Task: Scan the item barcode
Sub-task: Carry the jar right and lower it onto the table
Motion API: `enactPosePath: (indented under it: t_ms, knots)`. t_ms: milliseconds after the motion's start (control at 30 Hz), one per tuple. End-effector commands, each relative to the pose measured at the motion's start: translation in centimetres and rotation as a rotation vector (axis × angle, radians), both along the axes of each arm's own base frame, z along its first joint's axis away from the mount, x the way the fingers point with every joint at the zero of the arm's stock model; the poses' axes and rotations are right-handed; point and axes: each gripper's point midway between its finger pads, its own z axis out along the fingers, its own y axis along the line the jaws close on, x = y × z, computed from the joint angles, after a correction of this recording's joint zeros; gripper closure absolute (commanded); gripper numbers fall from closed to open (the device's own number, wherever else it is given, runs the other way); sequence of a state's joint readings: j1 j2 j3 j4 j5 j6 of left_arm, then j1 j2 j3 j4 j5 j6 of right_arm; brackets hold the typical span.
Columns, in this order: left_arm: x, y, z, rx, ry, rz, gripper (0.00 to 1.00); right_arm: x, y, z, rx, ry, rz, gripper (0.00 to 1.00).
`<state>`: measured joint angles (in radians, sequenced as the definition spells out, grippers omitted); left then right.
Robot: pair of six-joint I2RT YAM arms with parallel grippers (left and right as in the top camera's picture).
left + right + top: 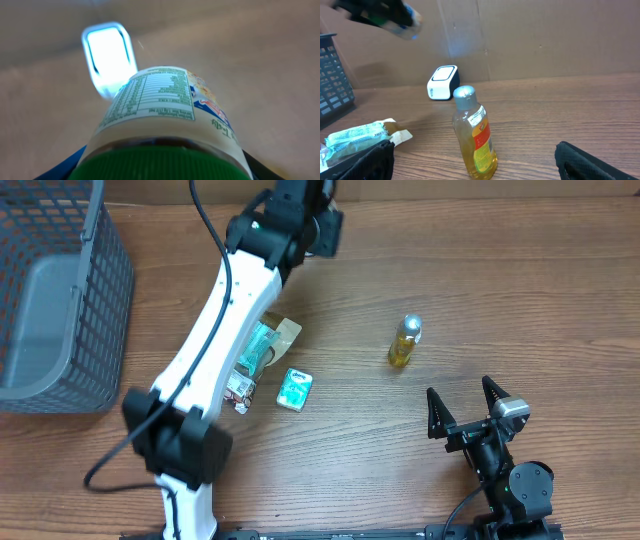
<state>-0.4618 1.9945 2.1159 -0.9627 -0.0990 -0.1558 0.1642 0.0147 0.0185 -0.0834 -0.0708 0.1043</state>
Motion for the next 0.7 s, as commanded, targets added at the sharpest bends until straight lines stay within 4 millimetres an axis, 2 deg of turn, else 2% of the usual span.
enactPosePath:
  t_ms: [0,133,267,467,667]
  knots:
    - [-3.2,-1.1,-0.8,-0.057,0.128,0.007,0.96,0.0,-0.2,-0.2,-0.003,-0.005,-0.013,0.00]
    - [-7.7,-2.5,-3.9,-0.054,0.345,-0.059,0.91,0.0,-0.2,-0.2,-0.003,-0.005,-0.013,0.00]
    - [-10.4,-3.3,-5.5,-0.040,0.466,-0.098,0.96,0.0,-0.2,-0.2,-0.003,-0.005,-0.013,0.00]
    - [-11.9,-3.9,-6.8,-0.021,0.538,-0.070,0.96,0.0,-0.2,-0.2,-0.003,-0.005,-0.013,0.00]
    - [-12.6,-4.7,-7.8,-0.028,0.567,-0.040,0.96,0.0,-0.2,-0.2,-0.003,-0.005,-0.013,0.00]
